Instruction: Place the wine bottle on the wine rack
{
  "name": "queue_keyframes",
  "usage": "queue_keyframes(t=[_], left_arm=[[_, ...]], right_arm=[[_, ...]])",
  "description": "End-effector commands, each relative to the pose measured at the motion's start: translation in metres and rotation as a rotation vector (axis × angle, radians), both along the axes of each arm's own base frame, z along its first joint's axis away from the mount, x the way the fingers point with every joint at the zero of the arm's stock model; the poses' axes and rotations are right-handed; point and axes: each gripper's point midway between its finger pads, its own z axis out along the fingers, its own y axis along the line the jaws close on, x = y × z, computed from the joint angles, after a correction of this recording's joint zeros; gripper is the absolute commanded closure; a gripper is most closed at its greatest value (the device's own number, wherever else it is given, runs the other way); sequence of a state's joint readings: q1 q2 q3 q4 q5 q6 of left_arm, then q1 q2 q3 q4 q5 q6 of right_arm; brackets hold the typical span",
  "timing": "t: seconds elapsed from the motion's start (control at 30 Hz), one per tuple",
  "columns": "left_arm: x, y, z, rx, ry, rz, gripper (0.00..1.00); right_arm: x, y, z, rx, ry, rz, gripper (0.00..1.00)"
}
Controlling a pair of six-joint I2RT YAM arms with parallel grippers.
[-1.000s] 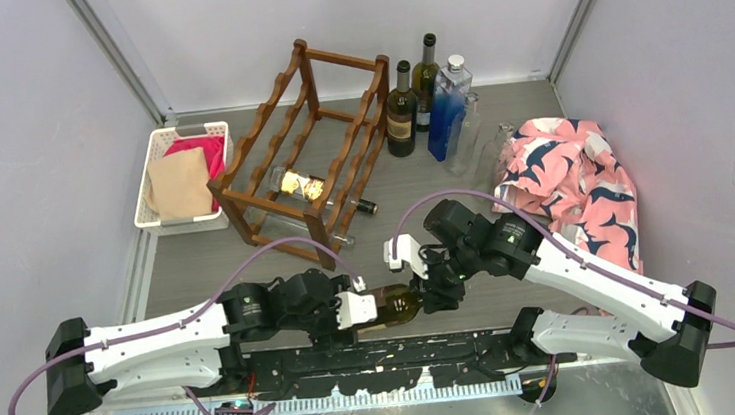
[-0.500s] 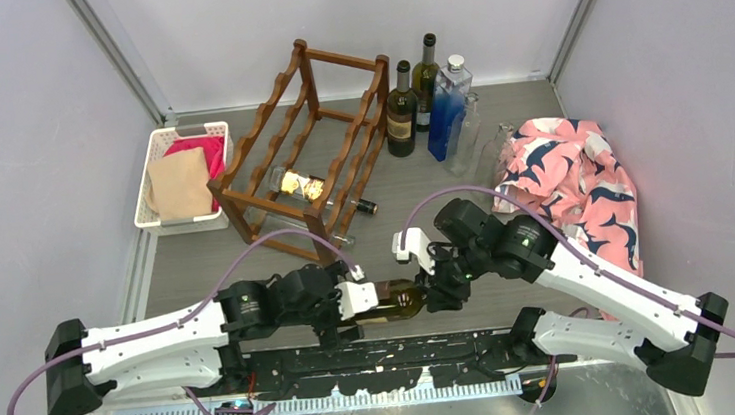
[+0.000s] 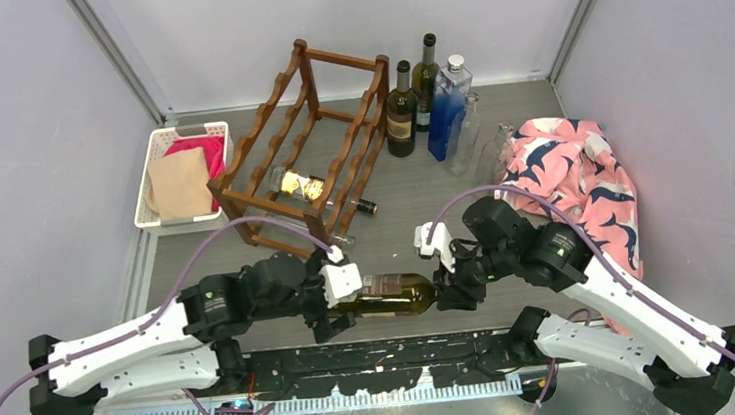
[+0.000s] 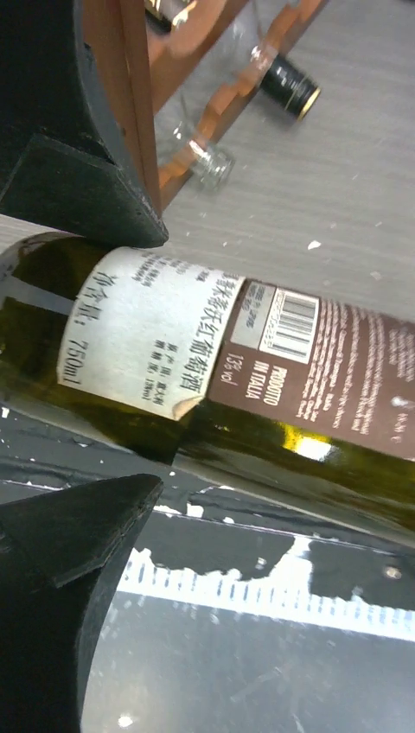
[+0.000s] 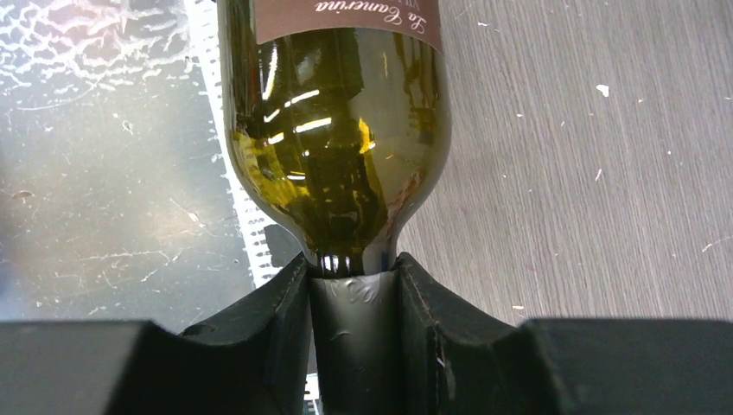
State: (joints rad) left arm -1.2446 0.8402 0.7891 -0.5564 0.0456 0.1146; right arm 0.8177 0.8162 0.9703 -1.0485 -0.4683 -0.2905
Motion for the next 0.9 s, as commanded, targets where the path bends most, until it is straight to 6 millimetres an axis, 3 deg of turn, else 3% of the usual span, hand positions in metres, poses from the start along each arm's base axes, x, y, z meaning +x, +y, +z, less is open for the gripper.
queue_keyframes(t=[0.0,0.1,0.37,0.63,0.87], left_arm=[[-0.018,0.006,0.061,-0.127,0.061,-0.01,0.0],[-0.012,0.013,0.079,-0.147,0.039,0.032,0.0],[0.004,0.028,0.098,-0.146,-0.047,0.108,0.0],[0.021,0.035,0.123,-0.171,-0.13,0.177,0.0],[0.038,0.035,0.154,-0.231,-0.202,0.252,0.0]], right_arm=[[0.051,-0.011,0.015,-0.017,-0.126,-0.248,0.99],[0.059,-0.014,0.013,-0.046,-0.131,-0.284,0.99],[0.077,-0.029,0.02,-0.04,-0.174,-0.406,0.99],[0.108,-0.057,0.026,-0.085,-0.259,-0.606,0.99],[0.142,-0.058,0.037,-0.031,-0.291,-0.707,0.99]])
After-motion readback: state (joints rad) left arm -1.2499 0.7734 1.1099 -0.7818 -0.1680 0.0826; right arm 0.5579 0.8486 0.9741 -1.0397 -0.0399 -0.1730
